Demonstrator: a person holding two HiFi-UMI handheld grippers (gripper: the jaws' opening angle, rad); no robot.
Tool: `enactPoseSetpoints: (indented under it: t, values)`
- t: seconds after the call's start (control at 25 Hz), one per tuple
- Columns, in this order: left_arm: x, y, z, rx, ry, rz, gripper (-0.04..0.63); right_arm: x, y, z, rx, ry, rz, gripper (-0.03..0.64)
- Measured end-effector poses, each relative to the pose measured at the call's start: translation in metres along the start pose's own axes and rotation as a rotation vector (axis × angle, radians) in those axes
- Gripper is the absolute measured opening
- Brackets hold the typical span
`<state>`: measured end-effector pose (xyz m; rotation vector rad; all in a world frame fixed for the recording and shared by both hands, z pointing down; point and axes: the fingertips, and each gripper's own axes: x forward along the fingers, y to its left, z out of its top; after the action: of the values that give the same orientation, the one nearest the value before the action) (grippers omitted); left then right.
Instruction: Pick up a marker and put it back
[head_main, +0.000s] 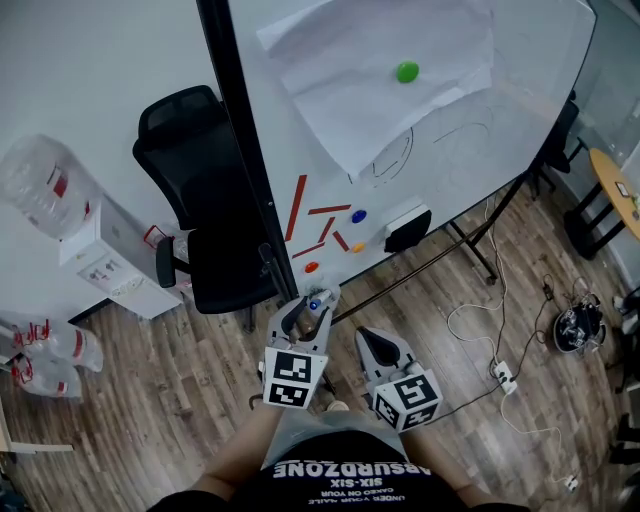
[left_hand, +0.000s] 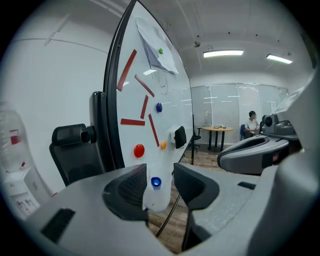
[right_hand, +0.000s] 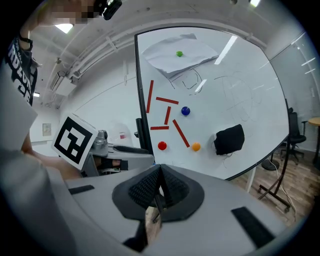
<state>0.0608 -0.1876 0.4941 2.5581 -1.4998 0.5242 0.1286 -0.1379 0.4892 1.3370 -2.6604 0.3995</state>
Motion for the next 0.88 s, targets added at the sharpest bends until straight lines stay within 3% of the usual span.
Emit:
enactPoseSetpoints:
  t: [0.32, 0.52, 0.88]
  values:
    - [-0.015, -0.006, -0.010, -0.013, 0.010, 0.037, 0.150, -0.001, 0.004, 0.005, 0.002, -0.023, 0.007, -0.003]
    - [-0.020, -0.015, -0.013, -0.025, 0.005, 0.013, 0.138, -0.001, 0.007, 0.006, 0.001, -0.033, 0.011, -0.003]
    - [-0.030, -0.025, -0.012, -0.033, -0.019, -0.030, 0.020, -0.001, 0.018, 0.005, -0.002, -0.030, 0.023, -0.003]
